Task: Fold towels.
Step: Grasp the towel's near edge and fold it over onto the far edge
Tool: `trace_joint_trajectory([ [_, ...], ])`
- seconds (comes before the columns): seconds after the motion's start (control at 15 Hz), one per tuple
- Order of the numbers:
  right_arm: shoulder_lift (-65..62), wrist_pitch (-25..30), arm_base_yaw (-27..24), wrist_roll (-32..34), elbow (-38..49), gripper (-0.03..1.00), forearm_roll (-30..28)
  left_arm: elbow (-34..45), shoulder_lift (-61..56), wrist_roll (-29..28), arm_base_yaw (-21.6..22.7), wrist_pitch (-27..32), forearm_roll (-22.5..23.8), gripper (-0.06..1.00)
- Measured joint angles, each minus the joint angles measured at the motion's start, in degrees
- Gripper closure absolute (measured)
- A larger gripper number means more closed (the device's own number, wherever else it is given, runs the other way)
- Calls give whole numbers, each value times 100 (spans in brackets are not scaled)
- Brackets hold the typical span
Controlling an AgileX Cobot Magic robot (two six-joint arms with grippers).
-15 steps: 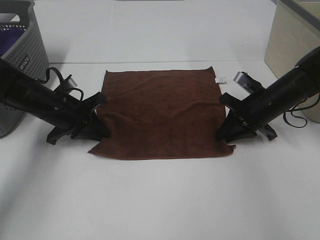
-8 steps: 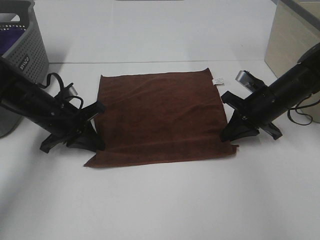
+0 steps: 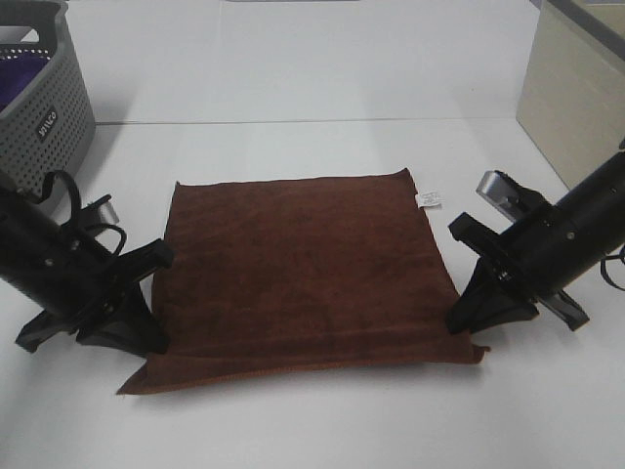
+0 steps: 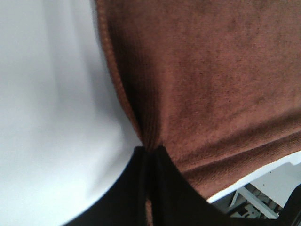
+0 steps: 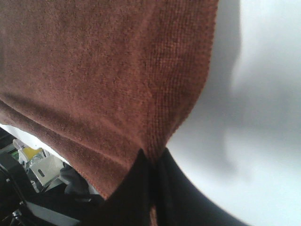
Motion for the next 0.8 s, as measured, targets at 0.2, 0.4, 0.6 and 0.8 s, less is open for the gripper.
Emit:
trace_joint_trajectory([
  [0.2,-57,-6,34,0,390,97,34,223,-206,-97,0,246,264,94],
  [0.4,-115,-34,34,0,189,97,40,0,-223,-206,6,195,309,94],
  [0.6,-126,-40,34,0,-688,97,-46,-756,-223,-407,6,155,533,94],
  [0.8,155,350,34,115,-1988,97,-223,-1799,-206,-882,6,132,1043,94],
])
